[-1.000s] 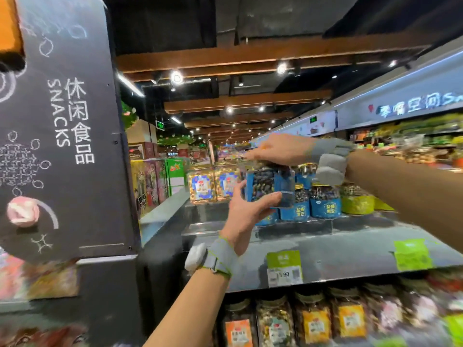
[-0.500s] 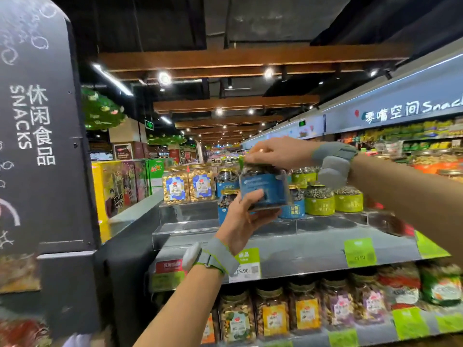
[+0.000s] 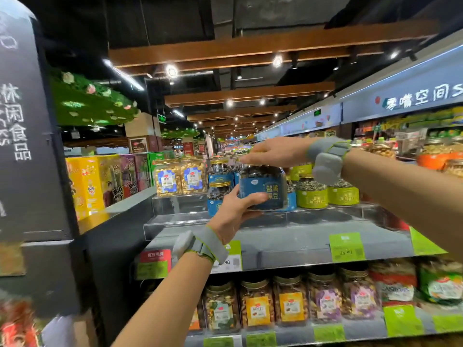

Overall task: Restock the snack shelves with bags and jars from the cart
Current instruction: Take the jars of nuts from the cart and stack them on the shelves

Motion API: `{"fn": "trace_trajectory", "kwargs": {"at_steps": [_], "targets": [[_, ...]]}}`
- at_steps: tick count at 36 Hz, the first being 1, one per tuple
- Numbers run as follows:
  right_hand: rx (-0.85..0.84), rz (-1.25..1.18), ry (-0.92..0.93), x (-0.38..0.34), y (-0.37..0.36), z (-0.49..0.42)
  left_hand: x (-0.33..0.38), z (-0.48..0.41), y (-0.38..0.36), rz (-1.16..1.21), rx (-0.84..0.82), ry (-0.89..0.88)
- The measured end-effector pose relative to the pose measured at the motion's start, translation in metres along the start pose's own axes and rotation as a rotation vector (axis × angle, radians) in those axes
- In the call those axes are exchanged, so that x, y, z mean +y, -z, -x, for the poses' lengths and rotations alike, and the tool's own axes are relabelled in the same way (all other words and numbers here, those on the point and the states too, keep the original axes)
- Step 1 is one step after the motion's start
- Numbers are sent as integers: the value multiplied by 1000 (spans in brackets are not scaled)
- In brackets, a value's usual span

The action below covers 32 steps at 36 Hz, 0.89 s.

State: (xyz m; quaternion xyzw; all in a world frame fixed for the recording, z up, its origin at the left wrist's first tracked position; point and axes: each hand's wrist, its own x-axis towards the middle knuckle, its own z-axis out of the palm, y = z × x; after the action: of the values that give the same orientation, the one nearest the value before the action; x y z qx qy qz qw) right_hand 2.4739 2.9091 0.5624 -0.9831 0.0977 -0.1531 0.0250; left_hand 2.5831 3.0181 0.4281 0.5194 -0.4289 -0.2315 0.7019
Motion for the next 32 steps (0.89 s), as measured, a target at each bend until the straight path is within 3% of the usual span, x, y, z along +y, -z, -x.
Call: {"fn": "trace_trajectory", "kwargs": {"at_steps": [5,10,14,22,32], "targets": [[41,-19,46,9,-1,-2,5,-4,8,-44,-47,54],[115,133,-37,34,-8,-4,7,-10,19,-490,57,84],[36,218,-73,60,-34,0,-11,-11,19,-670,144,45],[32,244,-163,96,-95,-3,-52,-10,-17,-1046,88,63],[111,155,-116,115,-136,0,-84,-19,-43,-1104,35,137]]}}
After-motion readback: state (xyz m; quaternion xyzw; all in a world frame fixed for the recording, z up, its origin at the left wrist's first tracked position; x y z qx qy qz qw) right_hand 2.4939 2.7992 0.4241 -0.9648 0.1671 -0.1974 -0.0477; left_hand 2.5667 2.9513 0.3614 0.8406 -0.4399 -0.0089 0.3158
